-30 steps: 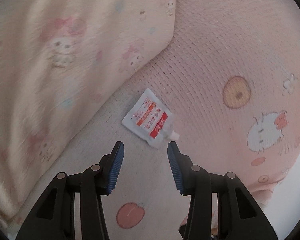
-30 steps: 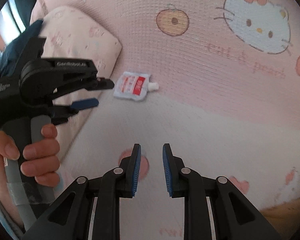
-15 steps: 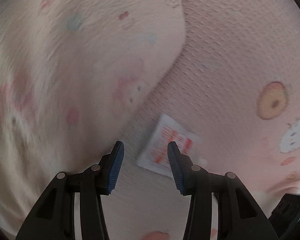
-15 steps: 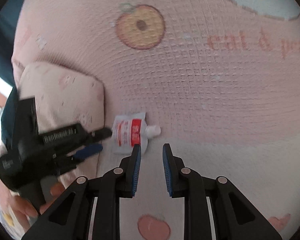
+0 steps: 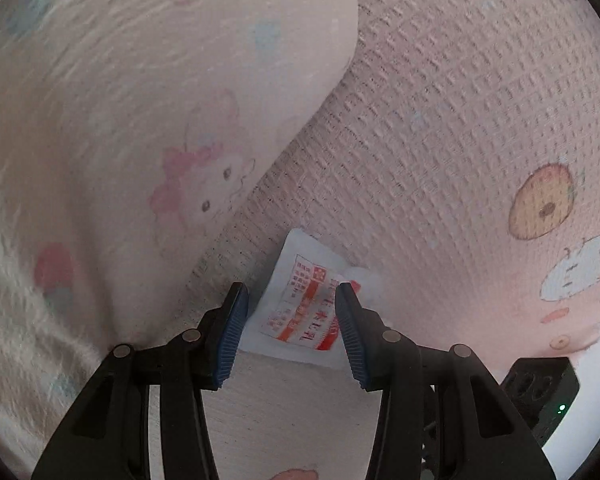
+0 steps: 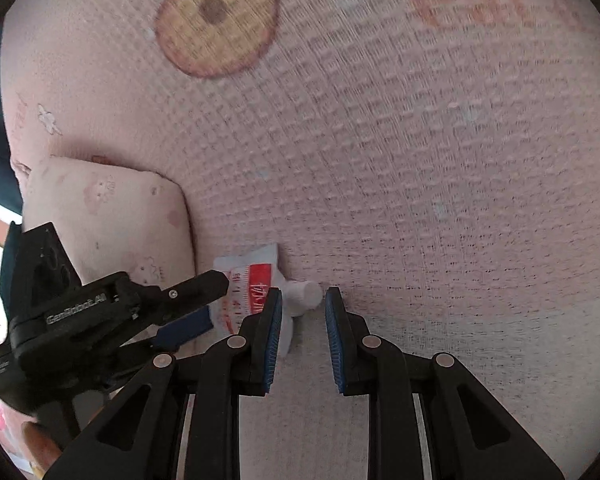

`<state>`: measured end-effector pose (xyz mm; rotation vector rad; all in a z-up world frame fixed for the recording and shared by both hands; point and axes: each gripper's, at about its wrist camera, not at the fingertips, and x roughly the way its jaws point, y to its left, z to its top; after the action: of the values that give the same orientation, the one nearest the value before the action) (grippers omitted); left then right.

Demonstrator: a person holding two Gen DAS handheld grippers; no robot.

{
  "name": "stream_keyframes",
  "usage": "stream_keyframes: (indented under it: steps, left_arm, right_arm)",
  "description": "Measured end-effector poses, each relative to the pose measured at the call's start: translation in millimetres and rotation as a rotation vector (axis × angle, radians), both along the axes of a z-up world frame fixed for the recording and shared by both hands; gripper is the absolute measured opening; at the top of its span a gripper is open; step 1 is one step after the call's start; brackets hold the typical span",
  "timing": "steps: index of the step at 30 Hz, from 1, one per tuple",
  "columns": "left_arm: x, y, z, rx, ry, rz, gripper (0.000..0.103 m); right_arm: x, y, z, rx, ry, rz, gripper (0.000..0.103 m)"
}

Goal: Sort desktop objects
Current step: 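Close the left tool on the pouch while the right tool steadies it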

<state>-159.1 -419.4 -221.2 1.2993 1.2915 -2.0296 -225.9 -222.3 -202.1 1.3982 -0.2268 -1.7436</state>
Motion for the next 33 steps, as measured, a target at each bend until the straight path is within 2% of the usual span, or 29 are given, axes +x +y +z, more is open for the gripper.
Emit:
stream_keyframes:
  steps: [3, 6, 8, 12, 15, 17, 20, 22, 26, 30, 33]
  left_arm:
    - [0.3, 9.8, 1.1, -0.043, -0.02, -0.042, 0.049]
    - [-5.8, 21.7, 6.1, -0.072, -0.033, -0.069, 0.046]
    - [-7.3, 27.0, 6.8, -0.063, -0.023, -0.09, 0.044]
    - [-10.8, 45.5, 4.0, 0.009, 0.022, -0.153, 0.04]
    - [-14.8, 67.2, 5.6, -0.009, 0.019, -0.215, 0.036]
    - [-16.7, 82.6, 5.0, 0.005, 0.025, -0.246, 0.036]
    - [-13.5, 106.0, 3.8, 0.03, 0.03, -0.287, 0.036]
    - [-10.2, 127.2, 4.8, 0.016, 0.024, -0.326, 0.036]
    - [-11.8, 163.4, 5.7, -0.002, 0.015, -0.422, 0.036]
    - [0.6, 202.3, 11.0, -0.064, -0.003, -0.525, 0.036]
    - [1.7, 209.1, 11.3, -0.053, 0.008, -0.564, 0.036]
  right_arm:
    - [-3.4, 1.3, -2.5, -0.027, -0.024, -0.013, 0.019]
    - [-4.3, 4.1, -2.3, -0.029, -0.01, 0.001, 0.018]
    - [-4.6, 6.6, 0.1, -0.019, 0.009, 0.006, 0.018]
    - [-3.1, 10.8, 3.3, -0.009, 0.018, 0.034, 0.019]
    - [1.1, 21.2, 7.6, 0.049, 0.079, 0.029, 0.018]
    - [2.1, 33.0, 8.6, 0.086, 0.102, 0.014, 0.018]
    - [3.2, 48.5, 10.8, 0.119, 0.109, -0.017, 0.018]
    - [6.5, 61.5, 12.3, 0.142, 0.105, -0.024, 0.018]
    - [23.1, 89.4, 8.2, 0.25, 0.118, -0.029, 0.018]
    - [47.2, 111.4, 5.9, 0.299, 0.122, -0.015, 0.018]
    - [64.6, 131.2, 6.7, 0.315, 0.102, -0.033, 0.018]
